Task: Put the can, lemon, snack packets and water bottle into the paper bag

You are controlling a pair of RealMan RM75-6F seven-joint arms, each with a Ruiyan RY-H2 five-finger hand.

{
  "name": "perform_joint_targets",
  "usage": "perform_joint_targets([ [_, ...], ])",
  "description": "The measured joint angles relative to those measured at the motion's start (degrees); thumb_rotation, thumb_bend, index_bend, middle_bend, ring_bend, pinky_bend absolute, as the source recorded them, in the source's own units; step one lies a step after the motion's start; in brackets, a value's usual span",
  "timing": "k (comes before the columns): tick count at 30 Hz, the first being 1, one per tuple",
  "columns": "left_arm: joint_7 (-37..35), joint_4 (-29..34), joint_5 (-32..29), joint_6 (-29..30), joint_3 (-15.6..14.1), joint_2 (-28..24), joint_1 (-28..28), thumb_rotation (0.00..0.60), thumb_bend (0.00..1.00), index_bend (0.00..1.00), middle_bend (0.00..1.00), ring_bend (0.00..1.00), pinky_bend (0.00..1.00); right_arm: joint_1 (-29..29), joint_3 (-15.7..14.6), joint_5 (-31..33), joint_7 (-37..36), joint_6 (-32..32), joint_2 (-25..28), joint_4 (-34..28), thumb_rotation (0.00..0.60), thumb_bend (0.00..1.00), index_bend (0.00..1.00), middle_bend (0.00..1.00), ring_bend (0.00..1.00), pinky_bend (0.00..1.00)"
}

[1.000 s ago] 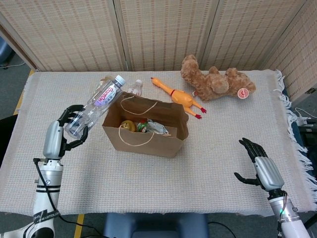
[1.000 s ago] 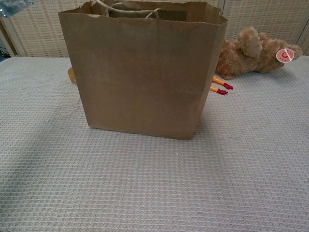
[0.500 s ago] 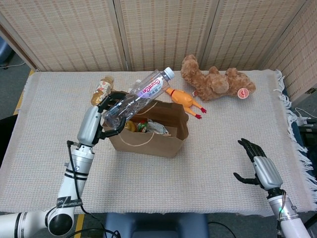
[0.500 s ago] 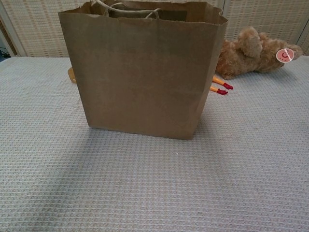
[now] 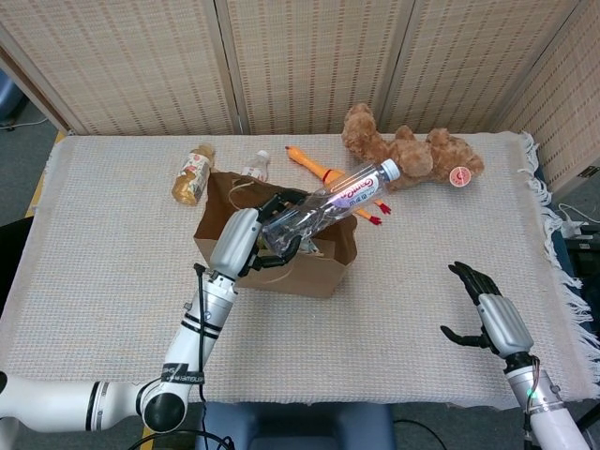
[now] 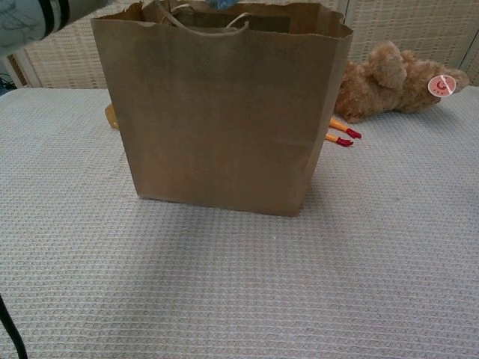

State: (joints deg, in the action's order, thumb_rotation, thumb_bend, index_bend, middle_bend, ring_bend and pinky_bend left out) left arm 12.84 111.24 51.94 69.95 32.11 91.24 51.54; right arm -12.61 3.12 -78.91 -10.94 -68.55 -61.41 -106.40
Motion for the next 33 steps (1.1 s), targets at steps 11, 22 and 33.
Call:
perform_joint_targets([
  [11,-2.74,-8.89,-1.50,-5.48,0.71,3.31,5.97,0.600,0.59,0.54,0.59,0.54,0.64,-0.74,0.14,1.00,-1.17,1.86,0.74,-0.20,0.600,0.15,0.08,0.00,0.00,0.00],
  [22,-4.21,-12.98,-0.87,-7.20,-0.42,4.13,8.23,0.600,0.58,0.52,0.56,0.50,0.60,-0.97,-0.03,1.06,-1.31,2.40,1.08,-0.43,0.600,0.15,0.08,0.00,0.00,0.00],
  [33,-3.25,-18.63,1.70,-7.36,-1.66,3.99,9.76,0.600,0.57,0.49,0.51,0.44,0.54,-1.09,-0.45,0.07,-1.69,2.59,1.18,-0.41,0.600,0.15,0.08,0.00,0.00,0.00],
])
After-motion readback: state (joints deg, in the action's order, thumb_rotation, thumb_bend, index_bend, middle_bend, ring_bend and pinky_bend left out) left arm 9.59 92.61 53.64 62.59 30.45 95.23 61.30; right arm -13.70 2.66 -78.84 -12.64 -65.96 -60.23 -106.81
